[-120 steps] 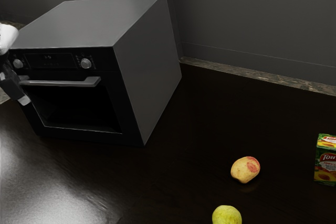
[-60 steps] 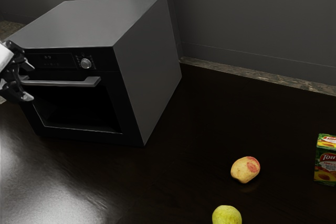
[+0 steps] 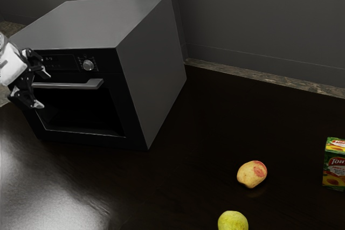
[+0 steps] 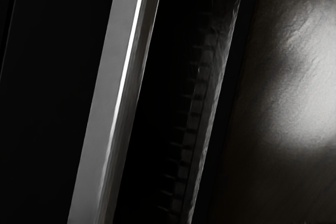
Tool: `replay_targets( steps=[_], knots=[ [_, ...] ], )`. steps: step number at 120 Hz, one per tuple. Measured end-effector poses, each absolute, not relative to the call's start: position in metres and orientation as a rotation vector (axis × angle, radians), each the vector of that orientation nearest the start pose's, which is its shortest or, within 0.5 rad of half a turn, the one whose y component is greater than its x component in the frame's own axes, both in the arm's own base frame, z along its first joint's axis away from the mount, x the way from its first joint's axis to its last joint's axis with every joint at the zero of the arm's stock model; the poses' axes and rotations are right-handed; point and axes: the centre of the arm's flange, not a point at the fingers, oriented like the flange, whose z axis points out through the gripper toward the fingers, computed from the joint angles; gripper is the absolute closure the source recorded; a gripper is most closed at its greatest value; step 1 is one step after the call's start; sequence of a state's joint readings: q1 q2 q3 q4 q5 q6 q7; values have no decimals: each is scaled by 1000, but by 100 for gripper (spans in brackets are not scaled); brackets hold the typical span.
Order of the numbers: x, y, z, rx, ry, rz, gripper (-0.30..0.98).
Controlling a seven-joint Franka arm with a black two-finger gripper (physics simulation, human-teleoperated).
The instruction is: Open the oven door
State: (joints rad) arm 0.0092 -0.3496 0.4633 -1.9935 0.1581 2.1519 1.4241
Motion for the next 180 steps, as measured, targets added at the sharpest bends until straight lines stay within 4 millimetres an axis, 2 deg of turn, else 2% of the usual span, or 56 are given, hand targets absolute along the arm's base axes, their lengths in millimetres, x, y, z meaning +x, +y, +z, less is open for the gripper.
replay_targets(
  steps=[30,38,48,56,62,68,71,74,79,82,88,92,95,98,100,104,107,110,115,121,128,137,159,180],
  knots=[
    [428,264,624,-2362,1377,-372,0],
    [426,267,623,-2356,1382,-371,0],
    [421,266,612,-2360,1404,-371,-1],
    [395,257,606,-2351,1429,-421,2],
    [353,241,606,-2309,1456,-493,3],
    [298,212,610,-2212,1482,-589,2],
    [276,190,613,-2146,1496,-602,2],
    [264,159,622,-2057,1524,-579,1],
    [250,107,657,-1908,1541,-546,1],
    [239,82,691,-1833,1521,-577,1],
    [220,41,782,-1709,1459,-680,0],
    [239,20,850,-1695,1433,-726,0],
    [265,14,888,-1728,1422,-752,0],
    [305,17,907,-1810,1412,-758,0],
    [336,22,907,-1882,1408,-750,0],
    [394,31,892,-2034,1401,-712,0],
    [438,36,866,-2155,1400,-665,0],
    [470,41,841,-2264,1389,-617,0],
    [512,49,796,-2436,1353,-523,0],
    [541,60,747,-2620,1281,-418,0],
    [553,73,716,-2776,1162,-332,0],
    [554,87,700,-2909,991,-271,0],
    [547,108,690,-3075,627,-199,0],
    [547,100,687,-3136,418,-164,0]
  ],
)
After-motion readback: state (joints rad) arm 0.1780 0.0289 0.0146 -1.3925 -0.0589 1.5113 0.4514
